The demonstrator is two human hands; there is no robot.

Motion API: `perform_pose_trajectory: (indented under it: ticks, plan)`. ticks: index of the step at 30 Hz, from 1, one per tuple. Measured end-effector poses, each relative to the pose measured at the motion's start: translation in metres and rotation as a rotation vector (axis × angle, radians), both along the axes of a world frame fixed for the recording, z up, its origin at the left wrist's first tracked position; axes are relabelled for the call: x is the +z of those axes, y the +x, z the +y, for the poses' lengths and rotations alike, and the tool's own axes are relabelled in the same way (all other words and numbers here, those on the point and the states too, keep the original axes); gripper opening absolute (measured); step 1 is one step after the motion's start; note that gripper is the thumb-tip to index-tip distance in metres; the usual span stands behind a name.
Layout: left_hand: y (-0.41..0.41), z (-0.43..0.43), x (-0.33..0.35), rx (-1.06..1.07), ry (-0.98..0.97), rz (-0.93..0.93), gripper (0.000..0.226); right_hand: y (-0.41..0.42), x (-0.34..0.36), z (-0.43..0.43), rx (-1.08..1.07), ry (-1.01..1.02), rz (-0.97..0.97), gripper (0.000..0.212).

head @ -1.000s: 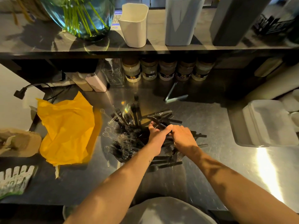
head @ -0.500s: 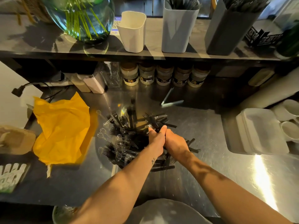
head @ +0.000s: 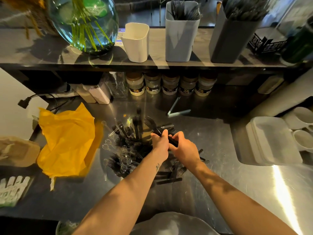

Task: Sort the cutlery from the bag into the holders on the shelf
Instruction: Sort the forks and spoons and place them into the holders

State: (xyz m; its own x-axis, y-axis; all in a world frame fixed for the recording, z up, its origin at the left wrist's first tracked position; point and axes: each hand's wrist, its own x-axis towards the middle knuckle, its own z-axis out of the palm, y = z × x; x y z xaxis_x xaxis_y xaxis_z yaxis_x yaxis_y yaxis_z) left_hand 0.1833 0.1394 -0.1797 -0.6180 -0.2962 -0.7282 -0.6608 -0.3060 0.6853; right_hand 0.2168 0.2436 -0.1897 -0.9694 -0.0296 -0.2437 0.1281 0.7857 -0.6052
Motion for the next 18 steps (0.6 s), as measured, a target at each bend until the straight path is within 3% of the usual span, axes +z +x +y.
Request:
perform_pose_trajectory:
  ticks: [5,11,15,18]
  plan:
    - [-0.006,-0.011,0.003,0.124,0.098,0.039,0.039,0.01,0.003,0.006,0.087,0.087,0.037,0.046]
    - [-0.005,-0.017,0.006,0.16,0.076,0.101,0.043,0.017,-0.004,0.018,0.168,-0.029,-0.011,0.04]
    - [-0.003,-0.027,0.011,0.133,0.046,0.124,0.034,0.028,-0.015,0.034,0.156,-0.057,-0.038,0.037]
    - [-0.001,-0.034,0.013,0.142,0.04,0.151,0.033,0.04,-0.026,0.051,0.126,-0.071,-0.061,0.022]
